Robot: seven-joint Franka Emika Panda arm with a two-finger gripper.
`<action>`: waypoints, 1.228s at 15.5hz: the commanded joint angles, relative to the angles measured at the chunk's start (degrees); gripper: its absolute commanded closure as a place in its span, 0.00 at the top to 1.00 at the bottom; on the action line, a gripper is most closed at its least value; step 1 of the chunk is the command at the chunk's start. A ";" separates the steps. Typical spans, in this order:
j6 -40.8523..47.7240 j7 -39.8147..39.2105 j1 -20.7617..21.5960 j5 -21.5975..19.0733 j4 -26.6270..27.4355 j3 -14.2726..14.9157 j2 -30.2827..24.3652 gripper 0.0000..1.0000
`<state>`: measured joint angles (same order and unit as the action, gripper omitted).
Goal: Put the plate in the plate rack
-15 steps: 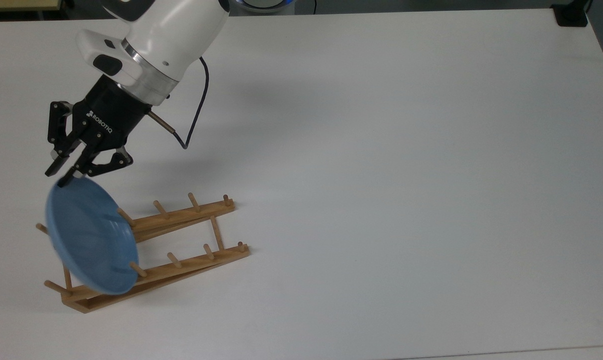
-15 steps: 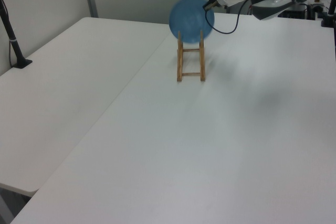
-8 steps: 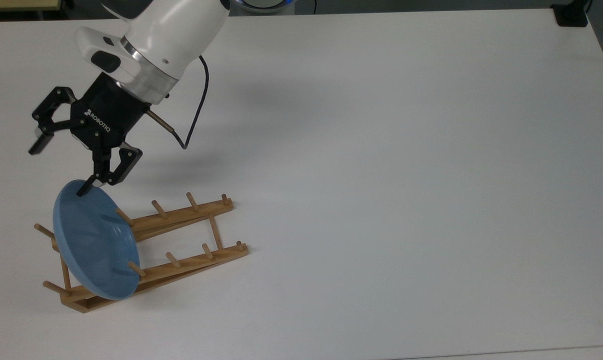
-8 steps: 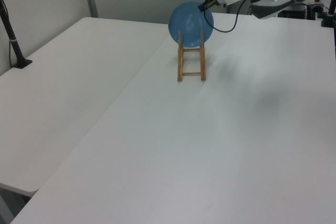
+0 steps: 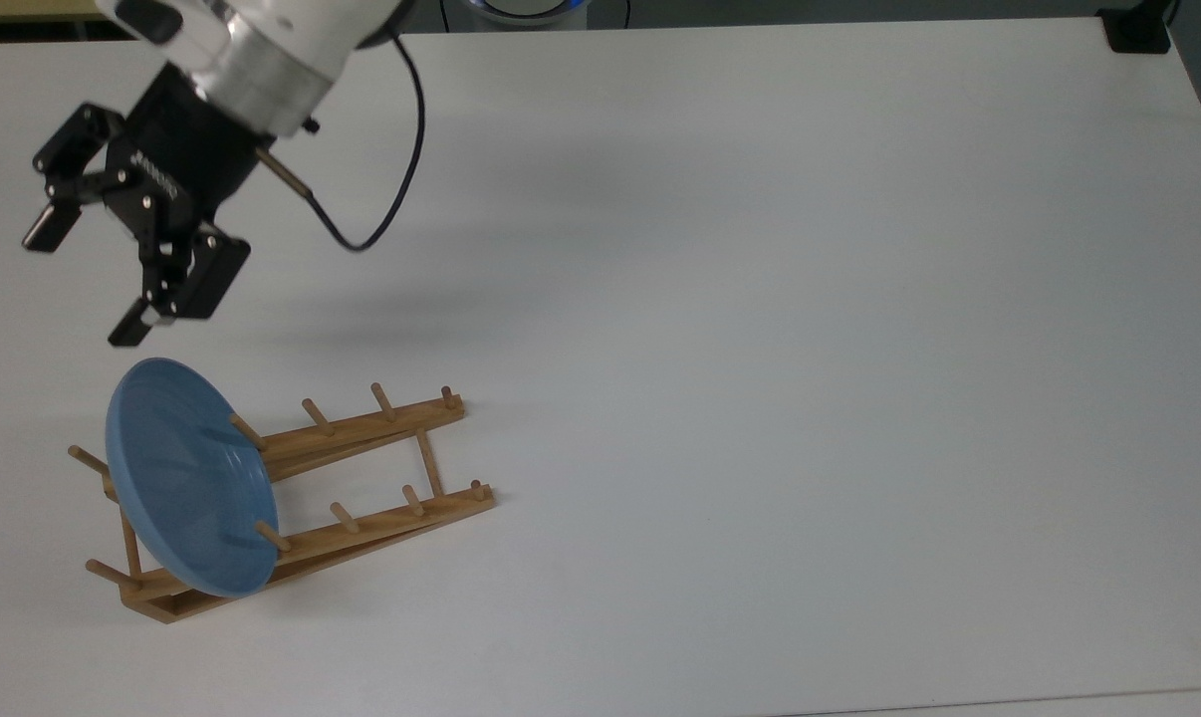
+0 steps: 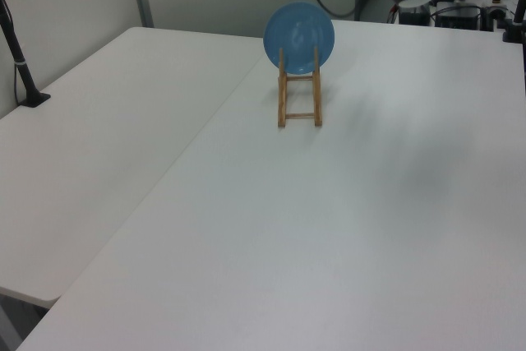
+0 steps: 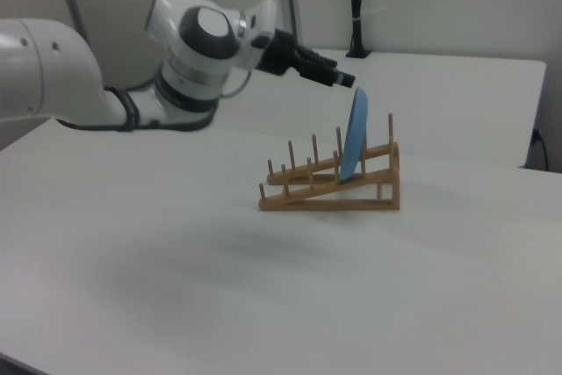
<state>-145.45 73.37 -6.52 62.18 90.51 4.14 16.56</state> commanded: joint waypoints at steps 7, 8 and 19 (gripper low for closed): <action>30.90 -5.23 0.45 -39.80 1.16 -11.69 -12.94 1.00; 33.28 -6.73 0.54 -43.94 1.16 -11.70 -14.17 1.00; 50.35 -53.27 0.37 -61.03 3.70 -12.31 -22.10 1.00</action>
<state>-95.27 34.85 -5.92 2.39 91.15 -8.07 -3.42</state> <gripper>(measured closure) 0.000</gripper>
